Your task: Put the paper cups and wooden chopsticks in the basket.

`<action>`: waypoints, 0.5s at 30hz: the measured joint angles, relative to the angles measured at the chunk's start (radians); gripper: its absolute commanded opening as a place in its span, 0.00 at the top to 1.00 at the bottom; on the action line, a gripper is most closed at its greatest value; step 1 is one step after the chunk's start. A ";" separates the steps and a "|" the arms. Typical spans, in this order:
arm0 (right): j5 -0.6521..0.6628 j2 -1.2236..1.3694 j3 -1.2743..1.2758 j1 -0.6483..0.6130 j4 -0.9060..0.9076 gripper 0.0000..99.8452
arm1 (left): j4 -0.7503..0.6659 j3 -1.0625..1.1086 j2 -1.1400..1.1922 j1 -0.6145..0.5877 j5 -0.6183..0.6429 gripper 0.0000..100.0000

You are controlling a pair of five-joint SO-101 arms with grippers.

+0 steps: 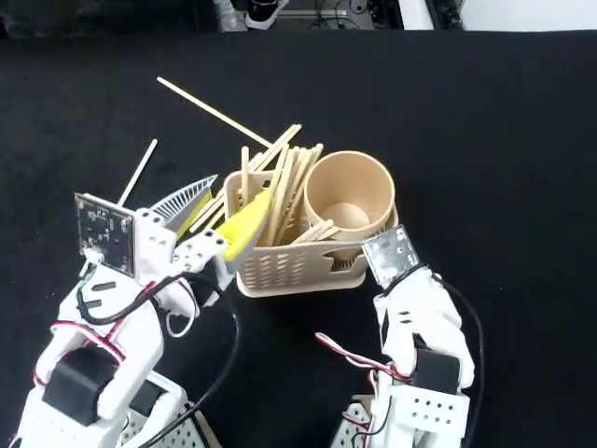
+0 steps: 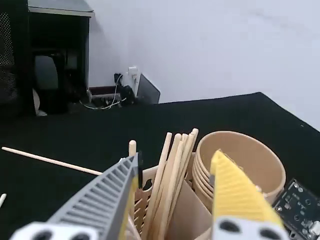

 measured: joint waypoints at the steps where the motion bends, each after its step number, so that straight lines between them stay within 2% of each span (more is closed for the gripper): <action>1: 0.000 0.000 0.000 0.000 0.000 0.99 | 0.011 -0.021 0.000 -0.020 0.000 0.76; 5: 0.000 0.000 0.000 0.000 0.000 0.99 | 0.015 -0.097 0.032 -0.218 0.000 0.75; 10: 0.000 0.000 0.000 0.000 0.000 0.99 | 0.015 -0.206 0.247 -0.565 -0.006 0.75; 12: 0.000 0.000 0.000 0.000 0.000 0.99 | 0.015 -0.245 0.385 -0.629 -0.060 0.75; 15: 0.000 0.000 0.000 0.000 0.000 0.99 | 0.014 -0.315 0.611 -0.646 -0.172 0.75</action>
